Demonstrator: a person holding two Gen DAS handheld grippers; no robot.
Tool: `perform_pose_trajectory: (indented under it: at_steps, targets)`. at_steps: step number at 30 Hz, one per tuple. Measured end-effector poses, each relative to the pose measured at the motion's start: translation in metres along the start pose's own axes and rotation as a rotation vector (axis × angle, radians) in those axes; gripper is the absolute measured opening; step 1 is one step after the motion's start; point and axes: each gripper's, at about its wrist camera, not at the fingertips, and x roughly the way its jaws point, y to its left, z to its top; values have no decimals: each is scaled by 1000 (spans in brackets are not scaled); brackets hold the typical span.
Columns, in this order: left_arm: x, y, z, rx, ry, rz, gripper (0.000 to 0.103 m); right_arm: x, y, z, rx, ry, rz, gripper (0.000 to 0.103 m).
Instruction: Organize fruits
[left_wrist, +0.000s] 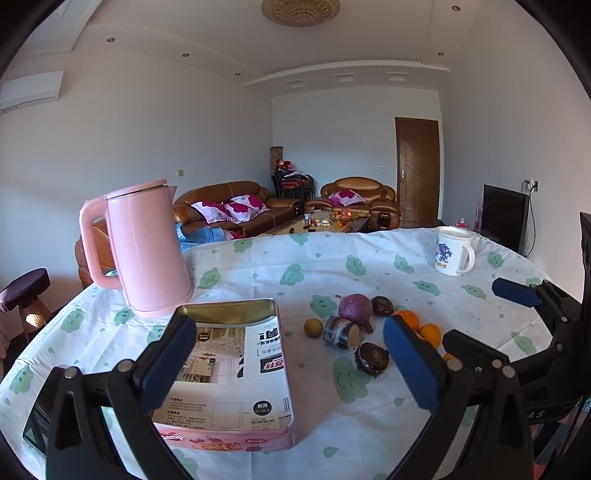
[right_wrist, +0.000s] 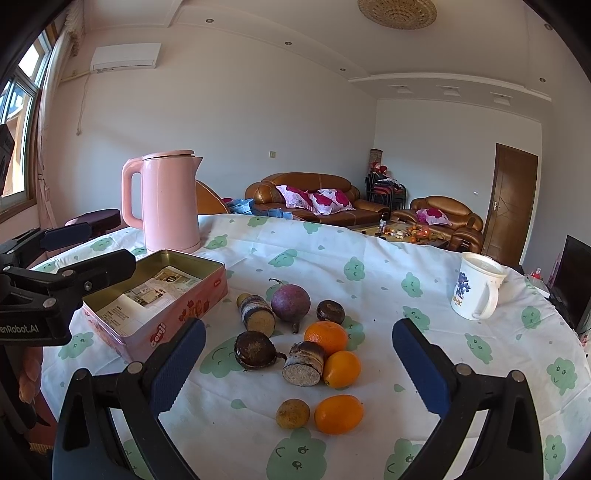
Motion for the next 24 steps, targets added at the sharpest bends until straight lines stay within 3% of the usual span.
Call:
perform_pose_trajectory:
  at_steps: [24]
  targets:
    - [8,-18,-8,27,17,-10,103,0,-8,-5,20,8,-5,102]
